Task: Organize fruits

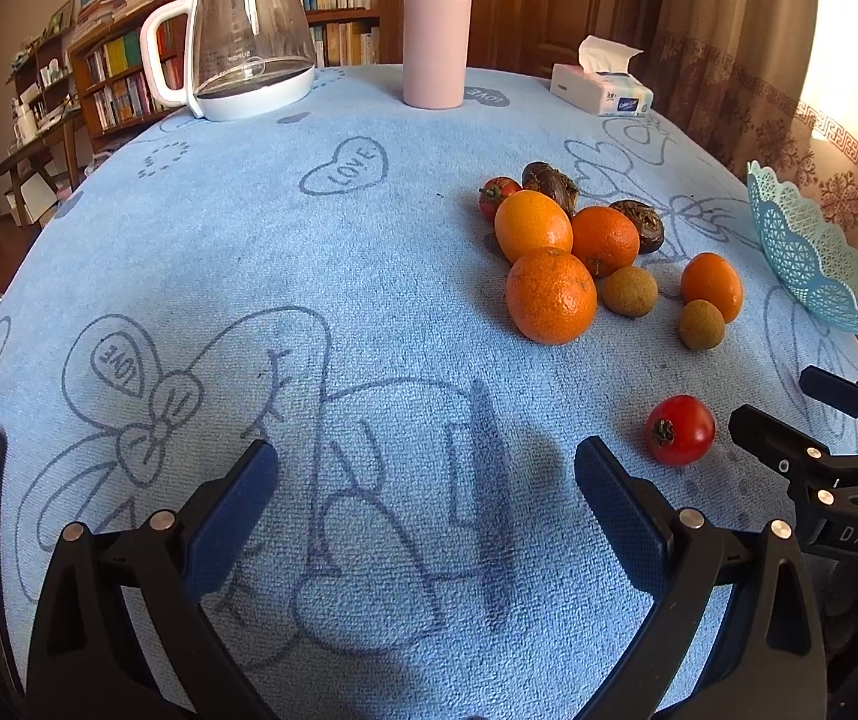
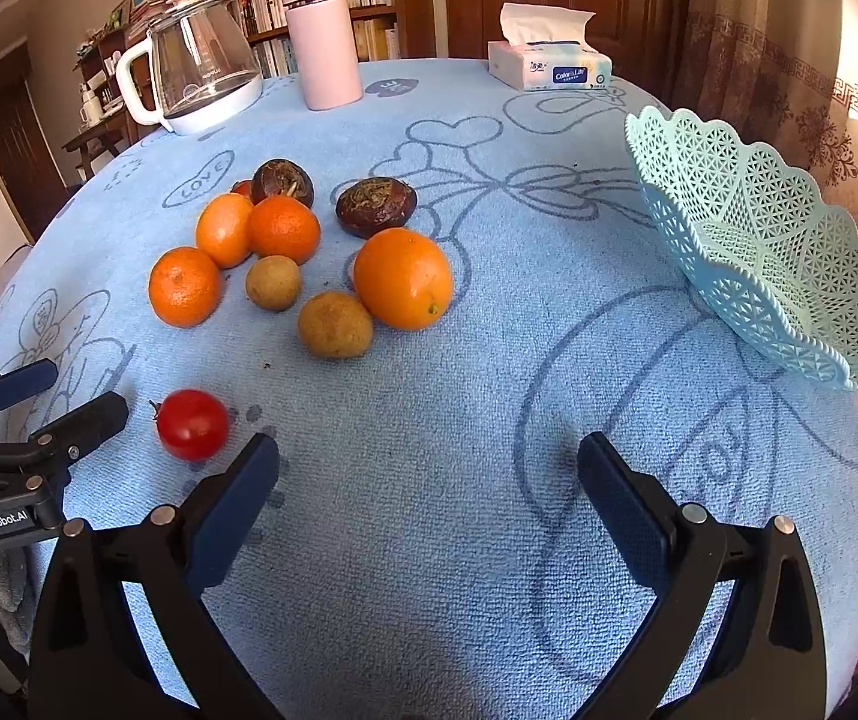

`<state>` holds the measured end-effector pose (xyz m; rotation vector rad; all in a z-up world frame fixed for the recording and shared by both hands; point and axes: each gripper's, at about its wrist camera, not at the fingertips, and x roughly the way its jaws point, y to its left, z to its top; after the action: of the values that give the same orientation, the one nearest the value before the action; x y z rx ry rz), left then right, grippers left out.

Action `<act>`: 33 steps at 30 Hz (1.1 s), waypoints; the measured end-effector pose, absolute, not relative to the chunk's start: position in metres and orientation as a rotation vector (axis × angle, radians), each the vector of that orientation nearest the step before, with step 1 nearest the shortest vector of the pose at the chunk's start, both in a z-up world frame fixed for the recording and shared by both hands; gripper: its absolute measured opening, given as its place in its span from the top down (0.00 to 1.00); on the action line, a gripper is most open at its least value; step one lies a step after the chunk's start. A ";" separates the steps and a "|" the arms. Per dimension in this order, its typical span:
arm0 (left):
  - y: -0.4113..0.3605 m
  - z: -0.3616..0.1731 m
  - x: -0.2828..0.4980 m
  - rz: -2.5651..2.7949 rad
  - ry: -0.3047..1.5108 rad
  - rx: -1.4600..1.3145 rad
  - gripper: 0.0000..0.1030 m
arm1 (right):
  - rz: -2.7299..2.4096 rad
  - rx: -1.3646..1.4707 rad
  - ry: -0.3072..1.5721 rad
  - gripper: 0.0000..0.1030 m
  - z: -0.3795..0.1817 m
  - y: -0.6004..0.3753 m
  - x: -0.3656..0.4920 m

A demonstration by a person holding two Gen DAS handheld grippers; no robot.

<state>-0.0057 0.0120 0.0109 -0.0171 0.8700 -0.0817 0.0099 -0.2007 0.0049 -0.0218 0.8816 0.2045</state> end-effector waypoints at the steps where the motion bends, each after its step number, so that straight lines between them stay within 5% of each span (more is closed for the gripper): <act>1: 0.015 0.014 -0.007 -0.092 0.854 -0.036 0.05 | 0.213 -0.010 0.875 0.02 0.007 -0.201 0.008; 12: 0.044 0.032 -0.010 -0.015 0.784 -0.116 0.05 | 0.354 -0.023 0.849 0.05 0.020 -0.166 -0.012; 16: 0.059 0.035 -0.011 0.038 0.772 -0.128 0.05 | 0.424 -0.024 0.882 0.29 0.018 -0.152 -0.008; 26: 0.072 0.032 -0.011 0.073 0.777 -0.142 0.05 | 0.458 -0.052 0.920 0.65 0.008 -0.129 0.003; 33: 0.067 0.031 -0.009 0.077 0.771 -0.125 0.05 | 0.431 -0.032 0.909 0.70 0.010 -0.139 0.003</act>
<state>-0.0088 0.0673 0.0315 -0.1252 0.7706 0.0773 0.0027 -0.1388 0.0100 -0.0321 0.9095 0.4308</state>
